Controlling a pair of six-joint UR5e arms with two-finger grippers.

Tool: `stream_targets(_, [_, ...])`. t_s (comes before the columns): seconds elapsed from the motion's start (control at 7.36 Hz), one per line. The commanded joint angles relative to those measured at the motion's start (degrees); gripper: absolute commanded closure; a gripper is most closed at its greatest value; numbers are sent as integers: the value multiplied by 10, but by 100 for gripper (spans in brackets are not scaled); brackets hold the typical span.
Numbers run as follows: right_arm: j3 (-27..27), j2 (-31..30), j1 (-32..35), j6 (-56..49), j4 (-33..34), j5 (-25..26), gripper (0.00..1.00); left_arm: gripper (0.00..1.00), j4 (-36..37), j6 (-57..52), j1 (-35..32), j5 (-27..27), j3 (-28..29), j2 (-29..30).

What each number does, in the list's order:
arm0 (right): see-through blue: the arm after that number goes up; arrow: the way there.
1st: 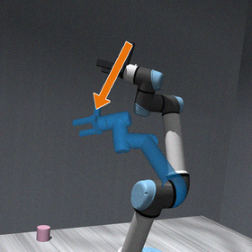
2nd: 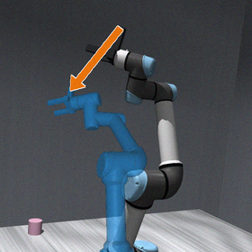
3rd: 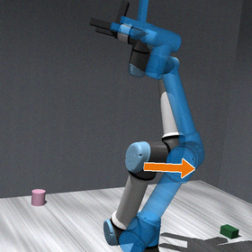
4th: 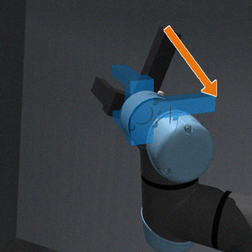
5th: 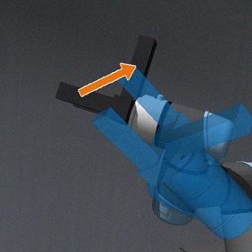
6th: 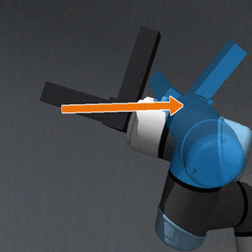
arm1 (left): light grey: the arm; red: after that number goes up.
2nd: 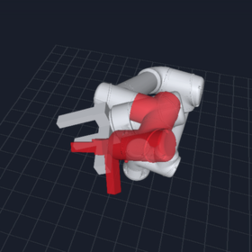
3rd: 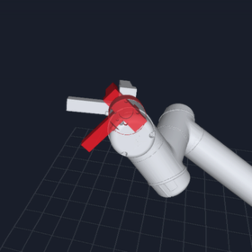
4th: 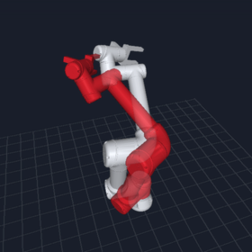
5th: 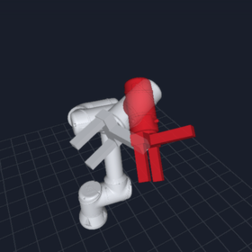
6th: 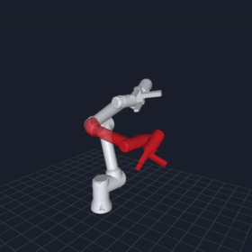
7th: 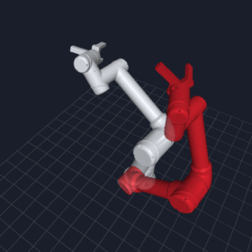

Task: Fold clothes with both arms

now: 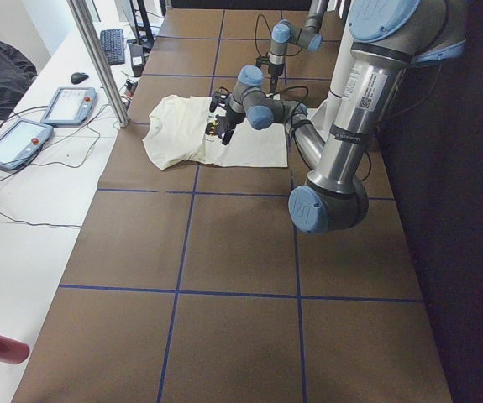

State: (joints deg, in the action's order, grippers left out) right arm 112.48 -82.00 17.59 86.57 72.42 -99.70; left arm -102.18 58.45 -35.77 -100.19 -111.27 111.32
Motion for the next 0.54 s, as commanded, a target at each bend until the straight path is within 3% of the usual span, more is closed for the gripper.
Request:
stream_targets(0.0, [2,0,0,1,0,-13,23,0,0,0,0,0,0,0])
stream_targets(0.14, [3,0,1,1,0,-14,25,0,0,0,0,0,0,0])
stream_targets(0.41, [5,0,1,1,0,-22,67,0,0,0,1,-1,0,0])
